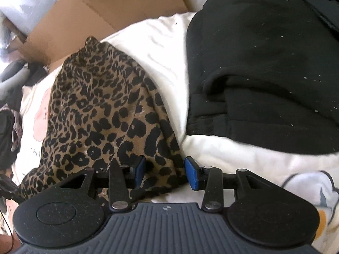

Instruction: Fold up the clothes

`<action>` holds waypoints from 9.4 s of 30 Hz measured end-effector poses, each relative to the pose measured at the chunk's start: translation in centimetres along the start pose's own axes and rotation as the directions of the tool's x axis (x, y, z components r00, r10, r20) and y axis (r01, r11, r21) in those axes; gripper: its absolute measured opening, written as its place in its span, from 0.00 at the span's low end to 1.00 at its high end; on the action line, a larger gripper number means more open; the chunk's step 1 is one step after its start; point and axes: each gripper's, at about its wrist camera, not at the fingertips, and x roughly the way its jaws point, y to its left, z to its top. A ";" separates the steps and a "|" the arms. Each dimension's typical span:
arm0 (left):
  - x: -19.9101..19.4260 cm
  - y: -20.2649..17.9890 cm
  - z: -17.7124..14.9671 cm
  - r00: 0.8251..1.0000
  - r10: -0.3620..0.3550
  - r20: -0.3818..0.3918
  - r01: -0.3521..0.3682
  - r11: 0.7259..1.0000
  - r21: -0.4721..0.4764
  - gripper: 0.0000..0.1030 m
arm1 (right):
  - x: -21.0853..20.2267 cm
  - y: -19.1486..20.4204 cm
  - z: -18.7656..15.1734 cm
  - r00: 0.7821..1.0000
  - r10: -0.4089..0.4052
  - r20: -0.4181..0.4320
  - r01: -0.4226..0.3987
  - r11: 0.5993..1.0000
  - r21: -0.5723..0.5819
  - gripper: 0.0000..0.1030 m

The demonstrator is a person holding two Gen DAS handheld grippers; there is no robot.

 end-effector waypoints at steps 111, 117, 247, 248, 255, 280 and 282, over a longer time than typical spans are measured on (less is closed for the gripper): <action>-4.5 4.7 -1.1 0.974 0.211 0.082 -0.196 0.967 -0.161 0.42 | 4.5 5.8 6.8 0.993 -0.012 -0.115 0.002 0.996 -0.095 0.00; -4.5 4.8 -1.4 0.974 0.205 0.098 -0.187 0.968 -0.168 0.42 | 4.7 5.9 6.9 0.991 -0.028 -0.129 0.016 0.996 -0.091 0.00; -3.0 10.1 -3.4 0.972 -0.113 0.205 0.182 0.915 -0.360 0.28 | 2.6 1.6 -4.8 0.867 0.402 -0.295 -0.299 0.893 0.337 0.29; -2.9 10.1 -3.5 0.972 -0.115 0.205 0.185 0.913 -0.363 0.28 | 2.6 1.7 -4.8 0.864 0.404 -0.299 -0.302 0.893 0.334 0.27; -2.5 10.3 -3.6 0.970 -0.127 0.207 0.198 0.907 -0.371 0.21 | 3.0 3.0 -4.3 0.860 0.385 -0.335 -0.299 0.912 0.283 0.28; -8.2 2.3 -4.5 0.964 -0.169 0.203 0.211 0.954 -0.211 0.05 | -2.7 3.6 -1.9 0.792 0.528 -0.306 -0.479 0.849 0.225 0.02; -8.8 1.9 -5.1 0.965 -0.169 0.202 0.212 0.954 -0.214 0.05 | -3.4 3.7 -2.1 0.781 0.538 -0.317 -0.490 0.843 0.223 0.02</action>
